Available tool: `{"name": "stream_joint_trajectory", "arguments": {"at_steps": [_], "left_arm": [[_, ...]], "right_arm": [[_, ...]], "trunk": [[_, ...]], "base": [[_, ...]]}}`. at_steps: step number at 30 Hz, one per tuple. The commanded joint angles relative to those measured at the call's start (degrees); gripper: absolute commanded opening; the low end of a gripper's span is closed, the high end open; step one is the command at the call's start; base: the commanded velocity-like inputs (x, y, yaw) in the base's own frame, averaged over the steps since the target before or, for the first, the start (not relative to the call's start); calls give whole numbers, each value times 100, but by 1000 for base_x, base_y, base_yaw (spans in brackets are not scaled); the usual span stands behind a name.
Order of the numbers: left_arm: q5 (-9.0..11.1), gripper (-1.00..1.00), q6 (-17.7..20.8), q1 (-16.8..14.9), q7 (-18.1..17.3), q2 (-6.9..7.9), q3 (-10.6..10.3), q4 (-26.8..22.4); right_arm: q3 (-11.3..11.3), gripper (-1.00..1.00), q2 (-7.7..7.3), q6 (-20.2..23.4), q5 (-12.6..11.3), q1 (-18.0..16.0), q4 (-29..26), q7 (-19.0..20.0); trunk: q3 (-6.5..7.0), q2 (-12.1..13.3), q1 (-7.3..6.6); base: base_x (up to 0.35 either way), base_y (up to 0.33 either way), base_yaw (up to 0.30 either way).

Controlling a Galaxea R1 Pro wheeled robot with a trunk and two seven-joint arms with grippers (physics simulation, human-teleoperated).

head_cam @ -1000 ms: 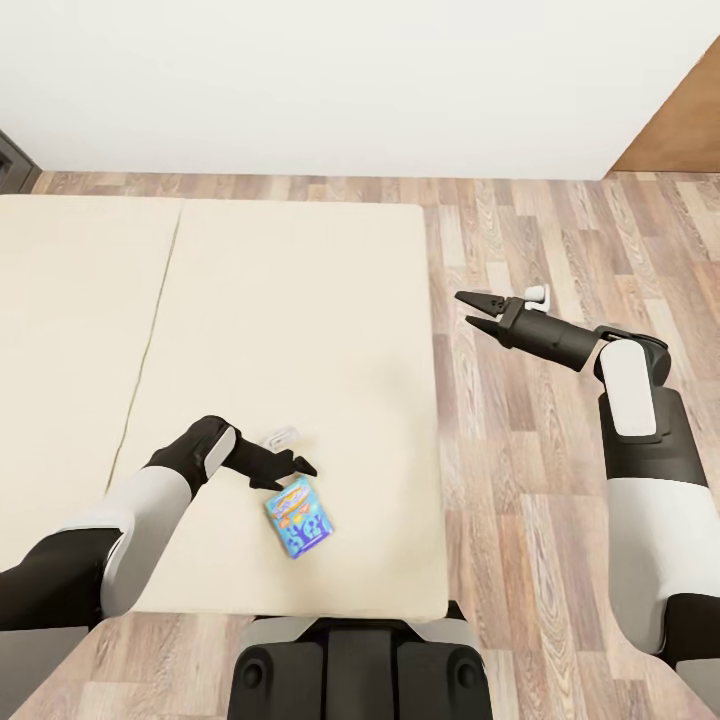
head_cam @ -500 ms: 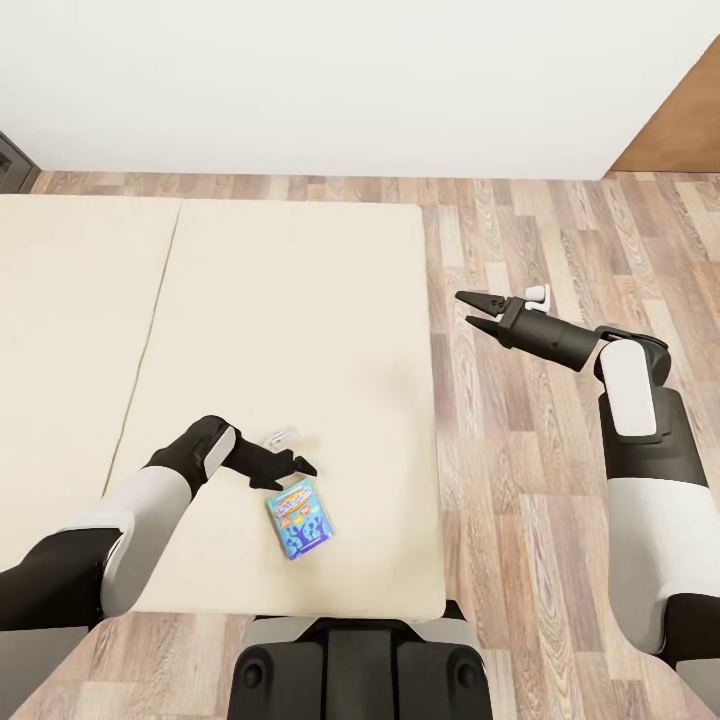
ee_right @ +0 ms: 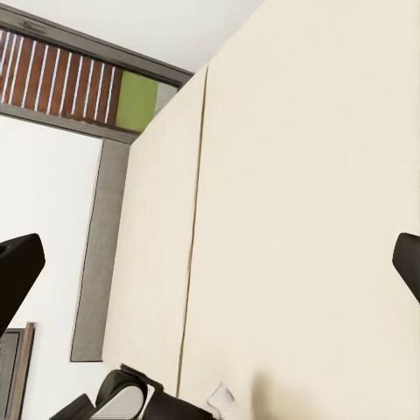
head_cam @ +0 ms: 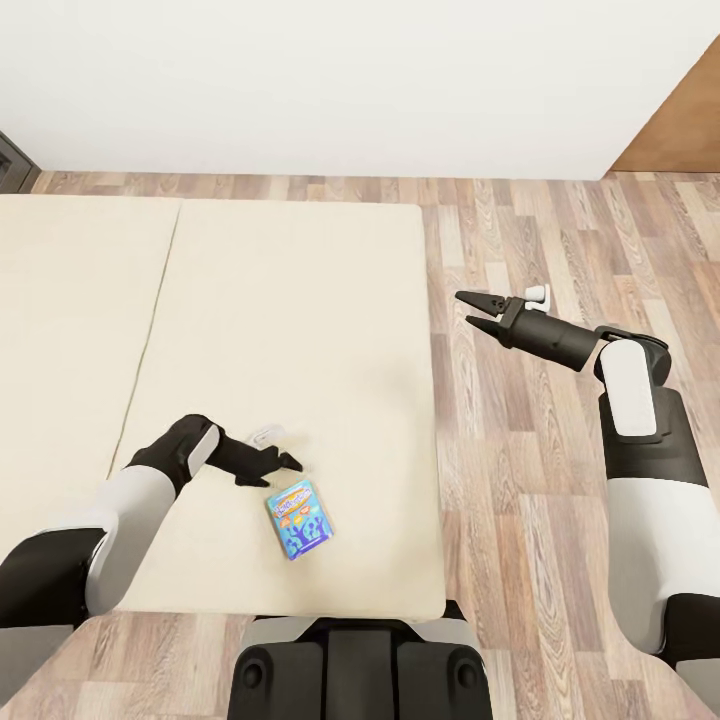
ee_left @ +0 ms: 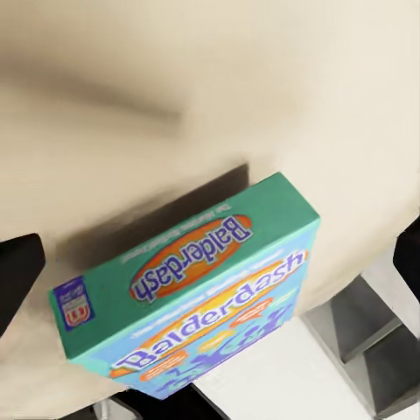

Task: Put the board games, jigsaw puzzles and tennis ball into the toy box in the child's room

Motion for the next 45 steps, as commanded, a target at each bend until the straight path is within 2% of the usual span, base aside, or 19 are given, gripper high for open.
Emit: {"name": "stream_joint_trajectory", "arguments": {"at_steps": [1, 7, 11, 16, 21, 28, 32, 45], "left_arm": [[44, 100, 54, -1, -36, 75, 25, -9], [29, 100, 79, -1, -573, 438, -34, -268], [-2, 100, 84, 5, -748, 566, -71, -378], [-13, 100, 85, 106, -801, 627, -90, -414], [-16, 100, 79, 230, -803, 606, -107, -423], [-8, 100, 62, 450, -801, 591, -378, -414], [-7, 100, 43, 575, -799, 559, -415, -406], [-21, 100, 16, 718, -730, 154, -442, -398]], "right_arm": [[-9, 100, 1, 22, 51, -4, 1, 55], [-4, 100, 3, 22, 58, -4, 6, 55], [-2, 100, 7, 22, 59, -4, 9, 55], [-1, 100, 9, 22, 60, -4, 10, 55], [0, 100, 10, 22, 60, -4, 10, 55], [0, 100, 10, 22, 60, -4, 10, 55], [0, 100, 10, 22, 60, -4, 10, 55], [0, 100, 10, 22, 60, -4, 7, 55]], "trunk": [[-3, -4, 1], [-3, -4, 1], [-3, -4, 1], [-3, -4, 1], [-3, -4, 1], [-3, -4, 1], [-3, -4, 1], [-3, -4, 1]], "base": [[0, 0, 0], [0, 0, 0], [0, 0, 0], [0, 0, 0], [0, 0, 0], [0, 0, 0], [0, 0, 0], [0, -2, 0]]}}
